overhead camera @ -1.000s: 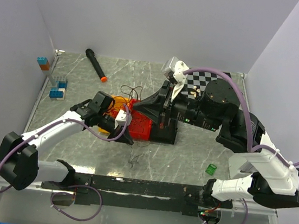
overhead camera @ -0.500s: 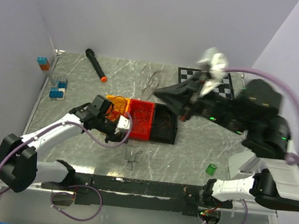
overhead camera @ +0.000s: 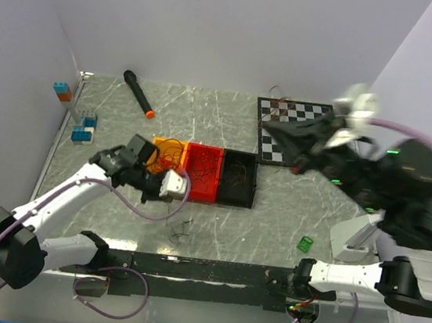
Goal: Untangle the cables
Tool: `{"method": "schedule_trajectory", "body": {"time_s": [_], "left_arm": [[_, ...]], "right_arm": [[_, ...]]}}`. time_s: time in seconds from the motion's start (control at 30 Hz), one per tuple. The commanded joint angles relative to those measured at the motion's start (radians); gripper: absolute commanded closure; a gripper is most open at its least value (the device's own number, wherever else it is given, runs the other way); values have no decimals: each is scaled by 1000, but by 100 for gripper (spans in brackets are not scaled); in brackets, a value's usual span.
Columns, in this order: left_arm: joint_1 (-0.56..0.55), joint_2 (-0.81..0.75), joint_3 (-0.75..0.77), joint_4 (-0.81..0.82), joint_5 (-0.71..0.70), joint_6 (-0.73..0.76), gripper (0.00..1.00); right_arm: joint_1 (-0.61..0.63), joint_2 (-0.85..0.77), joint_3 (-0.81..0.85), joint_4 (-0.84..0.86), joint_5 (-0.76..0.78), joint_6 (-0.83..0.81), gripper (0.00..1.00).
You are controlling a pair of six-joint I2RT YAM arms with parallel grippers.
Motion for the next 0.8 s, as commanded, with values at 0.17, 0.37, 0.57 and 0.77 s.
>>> {"method": "schedule_trajectory", "body": {"time_s": [0.17,0.37,0.57,0.77], "left_arm": [[3,43,614,-249,123,-106,99],[1,53,800,-203,113,-163,99],[3,76,814,-106,7,-233,99],[1,73,753,-71,-1,-236,99]], "right_arm": [[-198,-13,-315,77,-38,44,100],[-284,-16,-495,144,-54,62,100],[-373,-13,-624,221,-107,90,100],[-465,-1,-695,275,-181,105,100]]}}
